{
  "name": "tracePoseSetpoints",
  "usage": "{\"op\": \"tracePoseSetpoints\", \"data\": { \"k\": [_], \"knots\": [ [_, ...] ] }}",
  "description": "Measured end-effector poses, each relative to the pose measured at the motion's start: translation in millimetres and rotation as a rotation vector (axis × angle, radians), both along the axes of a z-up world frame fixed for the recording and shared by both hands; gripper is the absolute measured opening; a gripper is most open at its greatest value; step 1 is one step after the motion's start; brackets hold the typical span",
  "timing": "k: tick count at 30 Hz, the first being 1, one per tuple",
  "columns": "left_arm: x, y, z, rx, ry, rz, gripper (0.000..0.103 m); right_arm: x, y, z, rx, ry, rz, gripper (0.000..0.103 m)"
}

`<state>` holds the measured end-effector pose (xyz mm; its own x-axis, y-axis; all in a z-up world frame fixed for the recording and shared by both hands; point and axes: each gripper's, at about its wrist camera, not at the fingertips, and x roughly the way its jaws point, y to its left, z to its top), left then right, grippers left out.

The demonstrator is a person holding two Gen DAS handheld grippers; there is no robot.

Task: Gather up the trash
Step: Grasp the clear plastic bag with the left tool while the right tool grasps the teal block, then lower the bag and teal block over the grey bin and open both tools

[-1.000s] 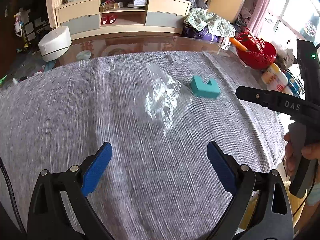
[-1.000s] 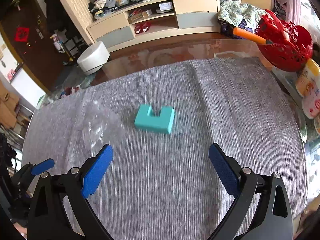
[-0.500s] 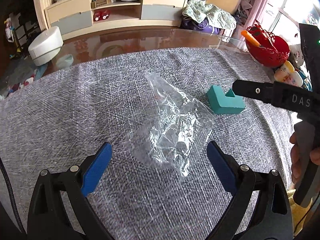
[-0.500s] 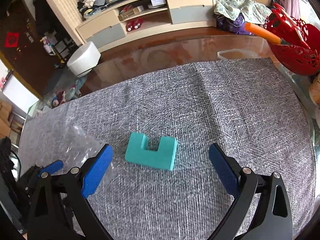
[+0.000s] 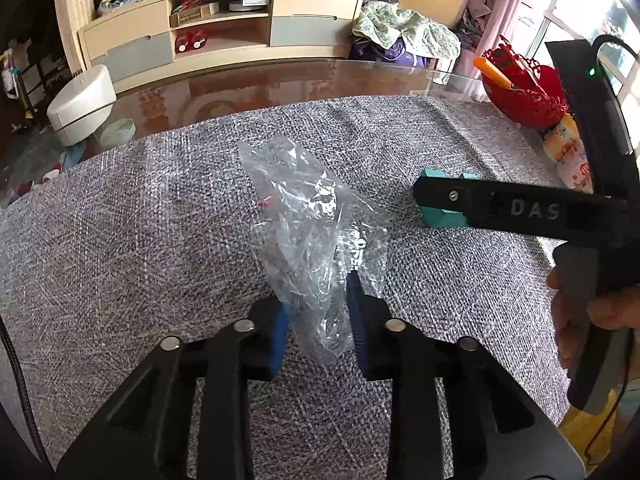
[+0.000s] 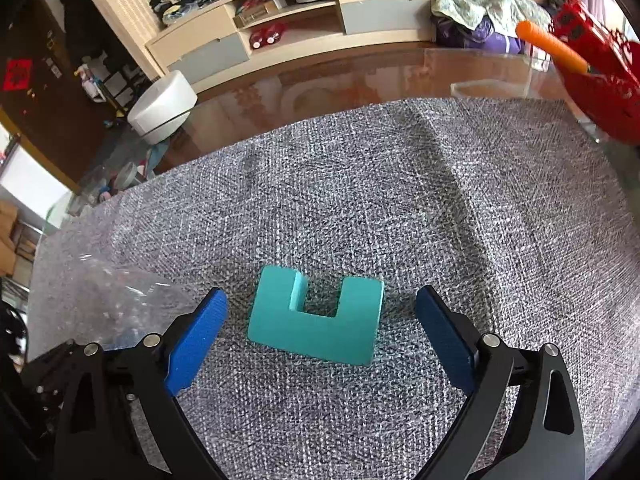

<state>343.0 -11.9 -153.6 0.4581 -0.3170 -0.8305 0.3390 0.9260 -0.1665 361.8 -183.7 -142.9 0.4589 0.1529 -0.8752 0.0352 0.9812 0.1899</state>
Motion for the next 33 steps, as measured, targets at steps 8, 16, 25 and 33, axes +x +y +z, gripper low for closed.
{"op": "tracePoseSetpoints", "data": {
  "k": [8, 16, 25, 33],
  "knots": [
    [-10.7, 14.5, 5.1, 0.019, 0.011, 0.037, 0.021, -6.8, 16.5, -1.9, -0.178, -0.081, 0.016, 0.071],
    [-45.7, 21.0, 20.4, 0.035, 0.006, 0.053, 0.020, -32.3, 3.1, 13.2, -0.093, -0.044, 0.035, 0.066],
    [-114.2, 9.6, 48.4, 0.037, -0.025, 0.064, 0.020, -112.2, 0.2, 63.3, -0.072, -0.092, 0.075, 0.066],
    [-197.1, 1.6, 59.1, 0.013, -0.039, 0.049, 0.020, -203.4, -9.7, 82.8, -0.026, -0.126, 0.097, 0.066]
  ]
}}
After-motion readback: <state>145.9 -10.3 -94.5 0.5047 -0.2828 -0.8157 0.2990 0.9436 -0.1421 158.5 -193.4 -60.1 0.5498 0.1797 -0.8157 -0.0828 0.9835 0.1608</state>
